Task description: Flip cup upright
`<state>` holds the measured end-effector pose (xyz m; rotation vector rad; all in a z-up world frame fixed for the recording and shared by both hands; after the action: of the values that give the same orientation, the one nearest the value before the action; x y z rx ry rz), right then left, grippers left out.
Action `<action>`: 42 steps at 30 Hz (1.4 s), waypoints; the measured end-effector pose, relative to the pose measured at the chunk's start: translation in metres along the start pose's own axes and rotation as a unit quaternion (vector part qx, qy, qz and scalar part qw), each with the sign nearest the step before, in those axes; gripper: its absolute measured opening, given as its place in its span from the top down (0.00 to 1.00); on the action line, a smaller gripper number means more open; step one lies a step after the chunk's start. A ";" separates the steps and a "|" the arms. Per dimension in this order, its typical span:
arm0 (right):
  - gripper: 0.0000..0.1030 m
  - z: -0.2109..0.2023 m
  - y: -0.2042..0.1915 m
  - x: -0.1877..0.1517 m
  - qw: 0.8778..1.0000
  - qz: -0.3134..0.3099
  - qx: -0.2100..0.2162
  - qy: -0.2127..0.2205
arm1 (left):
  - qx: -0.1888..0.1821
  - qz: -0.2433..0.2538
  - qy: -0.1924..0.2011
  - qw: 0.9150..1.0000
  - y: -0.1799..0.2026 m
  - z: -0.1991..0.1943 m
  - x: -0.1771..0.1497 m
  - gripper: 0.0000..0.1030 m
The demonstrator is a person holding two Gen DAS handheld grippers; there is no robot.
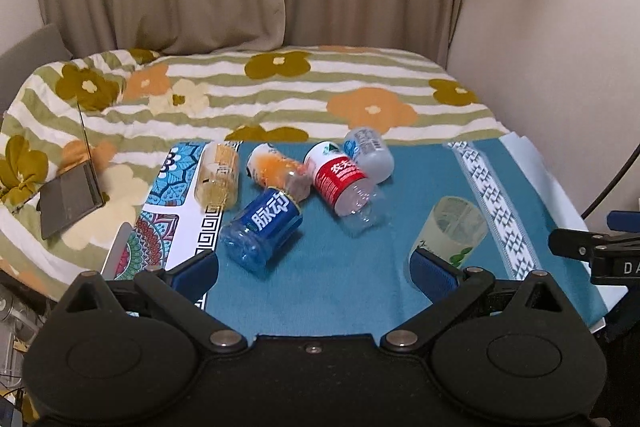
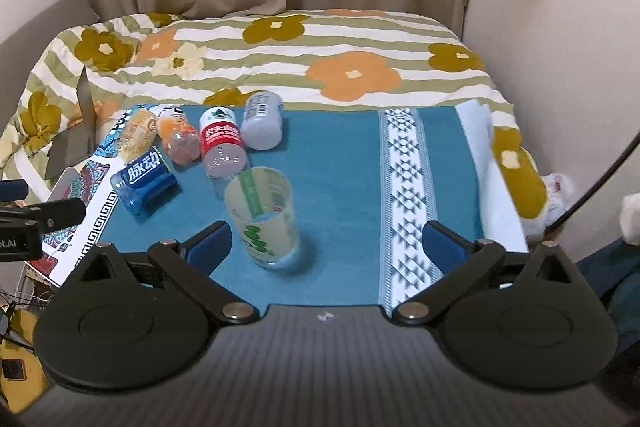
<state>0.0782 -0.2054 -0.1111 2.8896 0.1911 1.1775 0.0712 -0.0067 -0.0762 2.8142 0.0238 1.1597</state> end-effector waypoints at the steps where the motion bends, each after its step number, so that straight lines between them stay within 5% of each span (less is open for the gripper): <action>1: 0.00 -0.002 0.004 -0.002 1.000 0.004 -0.002 -0.004 | -0.001 0.000 0.002 1.000 0.002 -0.002 -0.001 0.00; 12: 0.00 -0.011 0.020 -0.025 0.999 0.029 -0.022 -0.036 | -0.004 0.013 0.019 1.000 0.015 -0.013 -0.007 0.00; 42: 0.00 -0.013 0.025 -0.024 0.998 0.034 -0.025 -0.039 | -0.003 0.030 0.025 0.999 0.018 -0.013 -0.004 0.00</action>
<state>0.0551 -0.2332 -0.1167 2.9136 0.0610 1.0586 0.0591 -0.0241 -0.0680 2.7983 -0.0610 1.2406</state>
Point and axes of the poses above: each gripper's, at about its wrist camera, not at the fingertips, and z roughly the way its jaws point, y to its right, x to its top, the point moved 10 cm from there along z, roughly the way its jaws point, and after that the axes turned 8 degrees about -z, right-handed, at the moved point
